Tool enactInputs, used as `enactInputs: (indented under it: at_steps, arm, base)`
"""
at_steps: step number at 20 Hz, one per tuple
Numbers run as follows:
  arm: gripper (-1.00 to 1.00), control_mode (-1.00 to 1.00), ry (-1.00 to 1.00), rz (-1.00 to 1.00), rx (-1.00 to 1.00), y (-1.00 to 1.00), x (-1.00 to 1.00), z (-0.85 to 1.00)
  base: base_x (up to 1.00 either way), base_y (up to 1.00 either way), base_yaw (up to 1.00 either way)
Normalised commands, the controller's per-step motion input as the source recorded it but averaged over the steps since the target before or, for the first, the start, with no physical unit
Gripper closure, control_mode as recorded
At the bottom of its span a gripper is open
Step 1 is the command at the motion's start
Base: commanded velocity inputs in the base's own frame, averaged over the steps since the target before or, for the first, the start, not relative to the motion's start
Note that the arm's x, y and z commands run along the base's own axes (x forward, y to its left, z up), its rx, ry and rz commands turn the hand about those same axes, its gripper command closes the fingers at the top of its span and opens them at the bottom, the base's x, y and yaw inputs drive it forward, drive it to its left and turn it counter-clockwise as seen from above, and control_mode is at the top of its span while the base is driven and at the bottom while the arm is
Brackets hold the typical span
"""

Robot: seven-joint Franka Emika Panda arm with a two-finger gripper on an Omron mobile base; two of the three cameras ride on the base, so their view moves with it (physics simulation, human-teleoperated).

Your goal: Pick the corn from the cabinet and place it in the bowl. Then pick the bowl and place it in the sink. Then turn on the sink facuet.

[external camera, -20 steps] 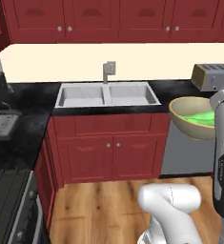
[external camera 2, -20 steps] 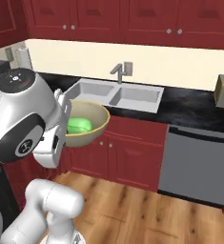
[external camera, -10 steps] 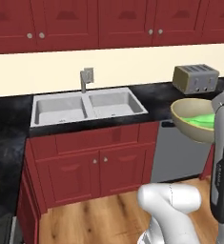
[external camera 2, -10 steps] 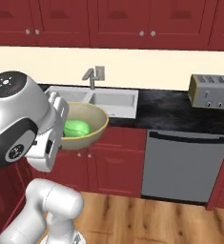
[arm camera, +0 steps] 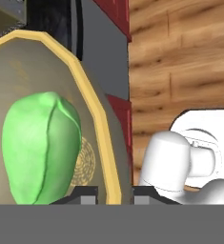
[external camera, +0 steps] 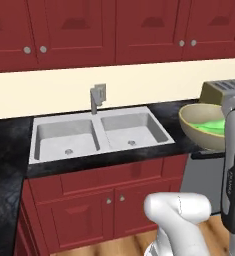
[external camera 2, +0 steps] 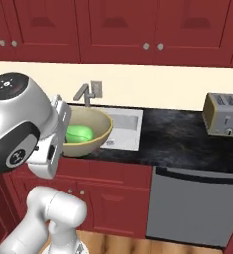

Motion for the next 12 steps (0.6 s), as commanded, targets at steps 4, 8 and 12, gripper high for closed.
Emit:
enactInputs:
  at_steps: [4,8,12]
  arm:
    - [1.0,1.0,0.0,0.0,0.0,0.0,0.0,0.0]
    - [1.0,1.0,0.0,0.0,0.0,0.0,0.0,0.0]
    - [1.0,1.0,0.0,0.0,0.0,0.0,0.0,0.0]
  base:
    - [0.6,0.0,0.11]
    - [0.52,0.0,0.15]
    - [0.38,-0.05,0.12]
